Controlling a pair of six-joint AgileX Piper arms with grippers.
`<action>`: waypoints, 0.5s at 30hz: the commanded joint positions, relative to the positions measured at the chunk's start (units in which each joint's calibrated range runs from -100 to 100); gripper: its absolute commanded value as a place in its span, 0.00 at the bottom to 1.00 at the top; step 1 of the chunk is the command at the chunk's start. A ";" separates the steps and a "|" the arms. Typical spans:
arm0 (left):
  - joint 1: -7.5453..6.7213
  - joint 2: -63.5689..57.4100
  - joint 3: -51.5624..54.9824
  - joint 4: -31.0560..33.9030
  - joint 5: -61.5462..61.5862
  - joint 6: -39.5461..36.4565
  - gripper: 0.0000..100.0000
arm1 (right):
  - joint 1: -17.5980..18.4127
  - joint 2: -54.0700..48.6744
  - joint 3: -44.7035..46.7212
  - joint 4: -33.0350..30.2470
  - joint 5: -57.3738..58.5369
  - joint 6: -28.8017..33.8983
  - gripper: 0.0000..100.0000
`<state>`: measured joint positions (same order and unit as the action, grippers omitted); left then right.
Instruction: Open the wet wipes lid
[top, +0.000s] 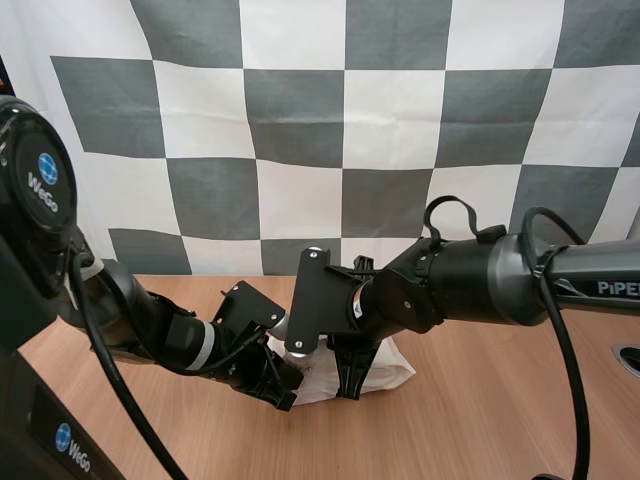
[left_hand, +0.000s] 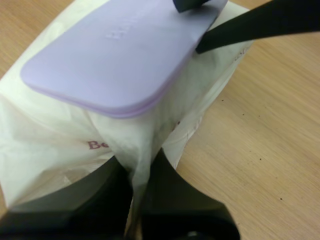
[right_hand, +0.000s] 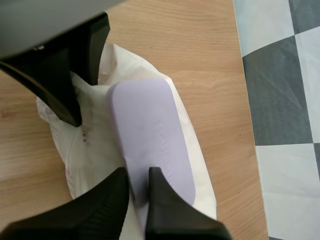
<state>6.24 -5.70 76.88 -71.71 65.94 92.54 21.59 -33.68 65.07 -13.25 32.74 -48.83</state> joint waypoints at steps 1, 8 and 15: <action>0.00 0.07 -0.06 -0.21 -0.43 0.73 0.00 | -0.05 0.02 0.01 -0.02 0.53 -0.01 0.21; 0.00 0.07 -0.06 -0.21 -0.43 0.73 0.00 | -0.05 0.02 0.01 0.08 0.94 -0.01 0.21; 0.00 0.07 -0.06 -0.21 -0.43 0.73 0.00 | -0.05 0.02 0.01 0.07 0.94 -0.01 0.18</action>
<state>6.24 -5.70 76.88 -71.83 65.61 92.54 21.59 -33.64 65.07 -13.25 33.54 -48.83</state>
